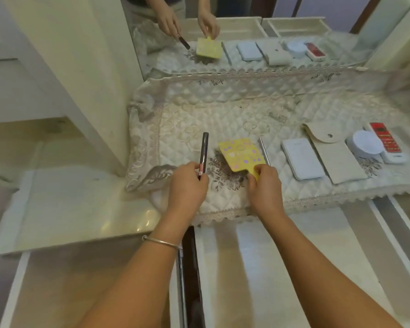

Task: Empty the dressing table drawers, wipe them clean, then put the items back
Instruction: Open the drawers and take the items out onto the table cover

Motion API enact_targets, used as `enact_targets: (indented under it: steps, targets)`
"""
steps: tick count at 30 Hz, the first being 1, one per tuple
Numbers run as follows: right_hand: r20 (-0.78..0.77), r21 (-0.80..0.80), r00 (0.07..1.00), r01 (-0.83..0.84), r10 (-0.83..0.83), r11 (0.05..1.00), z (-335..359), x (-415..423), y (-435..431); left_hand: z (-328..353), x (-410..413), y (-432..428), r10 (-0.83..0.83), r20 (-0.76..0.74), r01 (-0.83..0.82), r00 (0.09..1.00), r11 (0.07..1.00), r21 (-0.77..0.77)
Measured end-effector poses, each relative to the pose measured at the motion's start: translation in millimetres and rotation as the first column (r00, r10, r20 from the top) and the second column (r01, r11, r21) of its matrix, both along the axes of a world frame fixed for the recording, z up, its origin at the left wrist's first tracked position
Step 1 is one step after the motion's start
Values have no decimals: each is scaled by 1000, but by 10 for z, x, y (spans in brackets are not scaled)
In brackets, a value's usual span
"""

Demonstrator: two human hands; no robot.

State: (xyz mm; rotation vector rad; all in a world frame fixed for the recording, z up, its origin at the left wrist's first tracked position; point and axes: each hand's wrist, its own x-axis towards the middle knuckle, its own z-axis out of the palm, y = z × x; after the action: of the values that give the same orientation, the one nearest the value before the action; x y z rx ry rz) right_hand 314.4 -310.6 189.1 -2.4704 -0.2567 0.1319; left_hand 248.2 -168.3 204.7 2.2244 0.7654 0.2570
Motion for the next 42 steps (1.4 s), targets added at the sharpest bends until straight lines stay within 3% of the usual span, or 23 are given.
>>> enact_targets:
  steps: [9,19,23,28,31,35,42]
  targets:
    - [20,-77,999,50,-48,996,-281,191,40,-320,320,-244,-19,-150,17,988,1000,-14]
    - [34,-79,999,31,-28,996,-303,172,23,-331,289,-220,-32,-160,38,987,999,38]
    - [86,-150,996,3,10,989,-240,83,-13,-327,235,-219,-68,-139,72,988,997,29]
    - [193,-196,981,11,28,981,-87,-121,-199,-169,15,-127,-201,-148,218,968,970,109]
    - [229,-223,973,12,41,975,63,-348,-406,45,-205,-23,-296,-204,346,933,896,279]
    - [258,-274,966,79,-5,958,308,-876,-715,340,-514,74,-466,-126,467,876,756,458]
    - [285,-346,926,341,-248,874,706,-2387,-1164,793,-1270,-151,-761,-147,664,631,433,609]
